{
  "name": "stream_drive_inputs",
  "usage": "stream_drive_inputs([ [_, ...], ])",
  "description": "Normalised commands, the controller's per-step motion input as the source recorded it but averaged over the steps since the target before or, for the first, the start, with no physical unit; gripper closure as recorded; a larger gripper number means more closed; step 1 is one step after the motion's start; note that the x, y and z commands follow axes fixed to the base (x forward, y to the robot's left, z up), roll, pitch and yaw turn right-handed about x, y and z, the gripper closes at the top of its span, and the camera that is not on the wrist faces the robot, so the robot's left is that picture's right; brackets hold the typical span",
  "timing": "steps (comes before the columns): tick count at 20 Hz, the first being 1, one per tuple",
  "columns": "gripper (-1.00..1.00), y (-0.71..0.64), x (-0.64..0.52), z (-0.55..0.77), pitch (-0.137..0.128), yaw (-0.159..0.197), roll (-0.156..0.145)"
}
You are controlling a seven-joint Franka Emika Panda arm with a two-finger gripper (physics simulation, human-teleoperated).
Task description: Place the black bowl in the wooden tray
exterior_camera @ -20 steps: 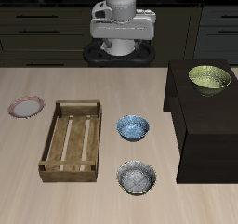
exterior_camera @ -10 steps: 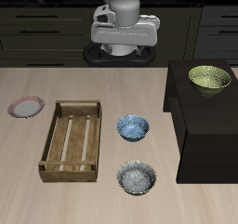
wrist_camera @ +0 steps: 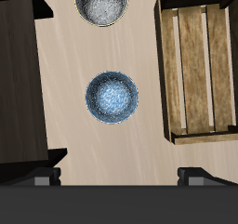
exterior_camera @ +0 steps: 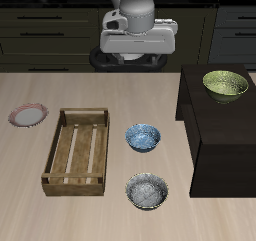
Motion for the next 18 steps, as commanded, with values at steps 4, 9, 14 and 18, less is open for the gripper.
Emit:
stream_drive_inputs([
  [4, -1.00, 0.15, 0.31, 0.04, 0.005, 0.021, 0.065],
  [9, -1.00, 0.09, 0.35, 0.06, 0.000, 0.012, 0.011],
  [14, -1.00, 0.02, 0.30, 0.09, -0.056, 0.033, -0.016],
  [18, -1.00, 0.06, 0.27, 0.06, -0.018, 0.004, -0.003],
])
